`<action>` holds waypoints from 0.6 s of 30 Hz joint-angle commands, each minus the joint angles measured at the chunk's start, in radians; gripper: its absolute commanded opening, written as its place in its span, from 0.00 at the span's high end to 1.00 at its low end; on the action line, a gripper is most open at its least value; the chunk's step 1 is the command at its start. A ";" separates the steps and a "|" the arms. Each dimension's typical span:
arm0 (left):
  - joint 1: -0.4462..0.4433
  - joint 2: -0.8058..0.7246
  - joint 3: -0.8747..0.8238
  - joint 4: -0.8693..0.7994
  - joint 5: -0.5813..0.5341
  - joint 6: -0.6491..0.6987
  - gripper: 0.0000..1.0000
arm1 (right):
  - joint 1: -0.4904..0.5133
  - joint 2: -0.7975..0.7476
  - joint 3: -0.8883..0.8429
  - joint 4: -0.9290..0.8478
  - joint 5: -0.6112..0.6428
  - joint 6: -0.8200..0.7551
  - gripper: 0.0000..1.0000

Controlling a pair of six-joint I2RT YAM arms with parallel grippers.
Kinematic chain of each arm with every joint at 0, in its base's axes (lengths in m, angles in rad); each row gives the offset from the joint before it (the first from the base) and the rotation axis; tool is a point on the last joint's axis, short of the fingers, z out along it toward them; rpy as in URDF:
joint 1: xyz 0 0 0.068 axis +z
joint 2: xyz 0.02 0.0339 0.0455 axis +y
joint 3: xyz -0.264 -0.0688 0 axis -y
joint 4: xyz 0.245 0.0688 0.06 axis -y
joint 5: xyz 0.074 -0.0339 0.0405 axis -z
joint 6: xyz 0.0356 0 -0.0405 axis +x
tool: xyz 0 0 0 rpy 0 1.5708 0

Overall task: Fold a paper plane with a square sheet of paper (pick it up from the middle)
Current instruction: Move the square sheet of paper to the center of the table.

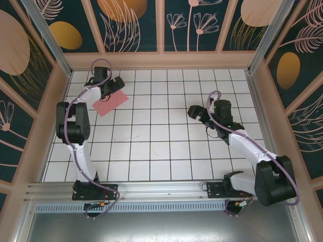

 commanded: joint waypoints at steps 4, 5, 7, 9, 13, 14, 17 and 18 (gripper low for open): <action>-0.004 0.127 0.131 -0.068 0.046 -0.069 0.01 | 0.028 0.006 0.004 -0.041 0.003 0.022 0.01; -0.004 0.139 0.137 -0.067 0.058 -0.075 0.01 | 0.030 0.004 0.003 -0.043 0.006 0.024 0.01; -0.003 0.163 0.146 -0.080 0.083 -0.085 0.01 | 0.035 0.004 0.001 -0.057 0.018 0.036 0.01; -0.004 0.171 0.142 -0.083 0.106 -0.092 0.01 | 0.041 0.000 -0.009 -0.063 0.019 0.044 0.01; -0.004 0.156 0.079 -0.061 0.172 -0.102 0.01 | 0.047 -0.027 -0.047 -0.064 0.038 0.061 0.01; -0.004 0.151 0.063 -0.059 0.178 -0.106 0.01 | 0.046 -0.032 -0.052 -0.067 0.043 0.066 0.01; -0.007 0.106 -0.036 -0.013 0.222 -0.123 0.02 | 0.047 -0.043 -0.061 -0.095 0.060 0.074 0.01; -0.009 0.079 -0.086 0.032 0.253 -0.133 0.01 | 0.047 -0.049 -0.063 -0.103 0.068 0.077 0.01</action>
